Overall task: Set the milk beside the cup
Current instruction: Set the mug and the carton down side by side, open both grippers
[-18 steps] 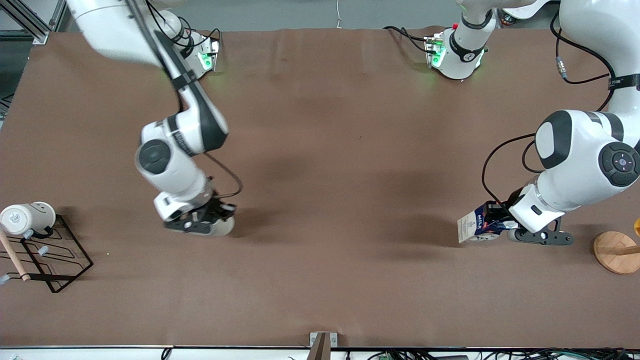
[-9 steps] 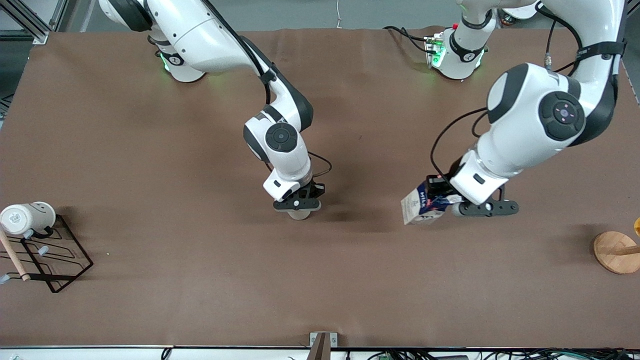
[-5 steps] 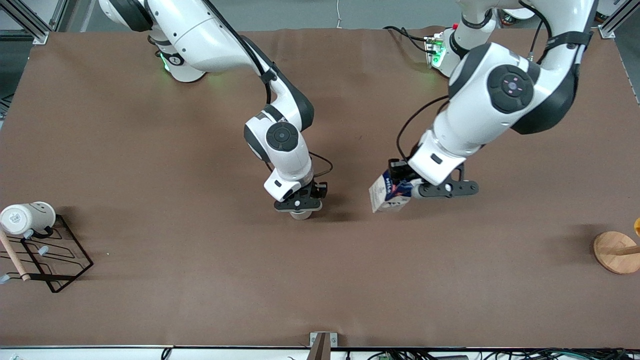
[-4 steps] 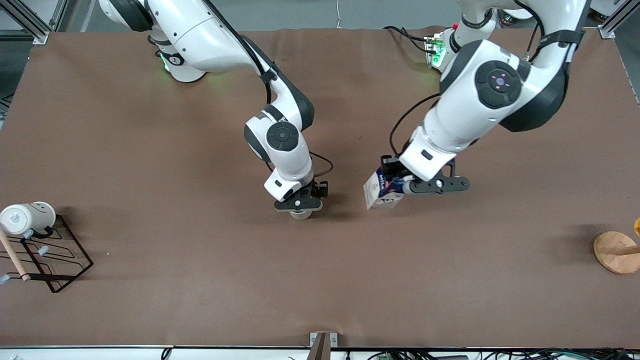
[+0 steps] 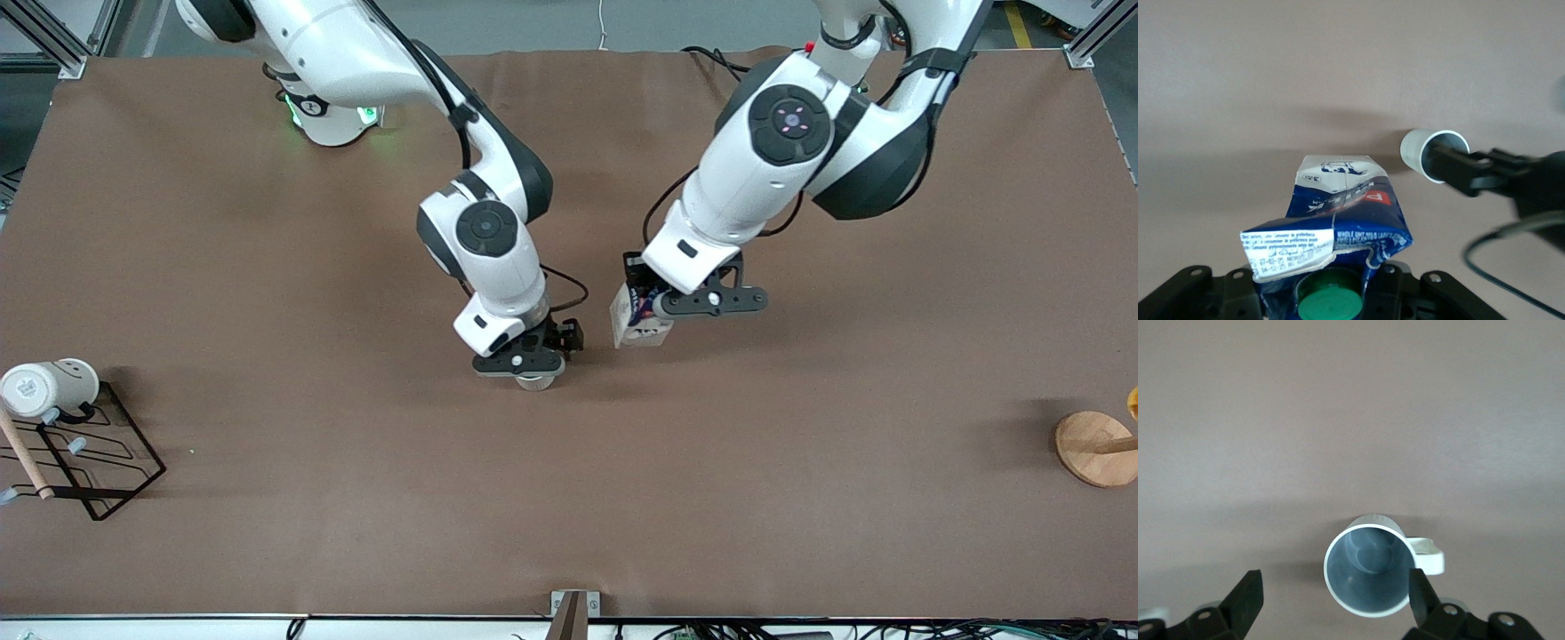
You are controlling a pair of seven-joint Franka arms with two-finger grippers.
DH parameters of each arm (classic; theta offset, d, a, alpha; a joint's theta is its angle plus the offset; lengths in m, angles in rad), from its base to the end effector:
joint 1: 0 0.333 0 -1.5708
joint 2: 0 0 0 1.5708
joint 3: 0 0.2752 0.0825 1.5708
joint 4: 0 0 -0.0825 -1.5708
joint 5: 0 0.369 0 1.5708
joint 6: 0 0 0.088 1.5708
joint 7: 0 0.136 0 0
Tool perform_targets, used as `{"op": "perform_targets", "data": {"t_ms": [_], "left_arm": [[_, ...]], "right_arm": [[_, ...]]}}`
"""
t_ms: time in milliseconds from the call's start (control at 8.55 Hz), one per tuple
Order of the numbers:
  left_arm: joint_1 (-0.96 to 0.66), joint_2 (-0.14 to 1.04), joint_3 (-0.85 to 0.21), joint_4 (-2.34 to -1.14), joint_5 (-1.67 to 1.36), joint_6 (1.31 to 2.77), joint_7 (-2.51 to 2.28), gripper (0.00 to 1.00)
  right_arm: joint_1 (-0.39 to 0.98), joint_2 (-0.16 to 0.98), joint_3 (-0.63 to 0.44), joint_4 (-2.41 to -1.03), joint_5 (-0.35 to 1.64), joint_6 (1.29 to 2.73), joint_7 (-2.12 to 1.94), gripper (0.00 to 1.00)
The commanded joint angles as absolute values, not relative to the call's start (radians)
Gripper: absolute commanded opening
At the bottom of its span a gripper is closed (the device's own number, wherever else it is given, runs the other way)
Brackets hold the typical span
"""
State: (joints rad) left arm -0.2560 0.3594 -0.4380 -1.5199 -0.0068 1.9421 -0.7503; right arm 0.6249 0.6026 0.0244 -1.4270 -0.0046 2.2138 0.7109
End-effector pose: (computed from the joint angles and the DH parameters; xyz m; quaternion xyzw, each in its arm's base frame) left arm 0.5131 -0.3904 0.4174 0.9948 0.0450 -0.0152 0.0897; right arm 0.5615 0.4226 0.3060 -0.9952 0.0322 -0.0686 0.0616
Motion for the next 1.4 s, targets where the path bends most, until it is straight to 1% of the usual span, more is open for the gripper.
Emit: {"op": "perform_targets", "data": {"t_ms": [0,234,351,585,702,819,936,1053,1287], "left_arm": [[-0.305,0.383,-0.436,-1.494,0.037,1.928,-0.808,0.41],[-0.398,0.431,-0.433,-1.459,0.058,1.939,-0.872,0.41],[-0.449,0.467,-0.43,-1.428,0.099,1.945,-0.915,0.41],[-0.506,0.523,-0.43,-1.405,0.153,2.02,-0.954,0.41],[-0.526,0.54,-0.428,-1.405,0.159,2.046,-0.956,0.41],[-0.54,0.549,-0.428,-1.407,0.164,2.063,-0.957,0.41],[-0.552,0.576,-0.428,-1.407,0.166,2.088,-0.959,0.41],[-0.561,0.61,-0.428,-1.407,0.202,2.115,-0.962,0.41],[-0.566,0.67,-0.426,-1.407,0.245,2.153,-0.977,0.41]], "right_arm": [[0.548,0.467,0.035,-1.521,0.084,2.148,0.601,0.95],[0.422,0.347,0.034,-1.571,0.167,1.951,0.398,0.95],[0.352,0.301,0.034,-1.592,0.17,1.886,0.327,0.95],[0.225,0.244,0.031,-1.617,0.17,1.817,0.218,0.96],[0.166,0.209,0.028,-1.618,0.167,1.772,0.203,0.99],[0.088,0.143,0.025,-1.637,0.16,1.735,0.177,0.99],[0.004,0.074,0.025,-1.658,0.158,1.683,0.061,0.99],[-0.059,0.031,0.025,-1.658,0.156,1.64,0.011,0.99],[-0.09,-0.035,0.021,-1.629,0.044,1.57,0.002,1.0]]}}
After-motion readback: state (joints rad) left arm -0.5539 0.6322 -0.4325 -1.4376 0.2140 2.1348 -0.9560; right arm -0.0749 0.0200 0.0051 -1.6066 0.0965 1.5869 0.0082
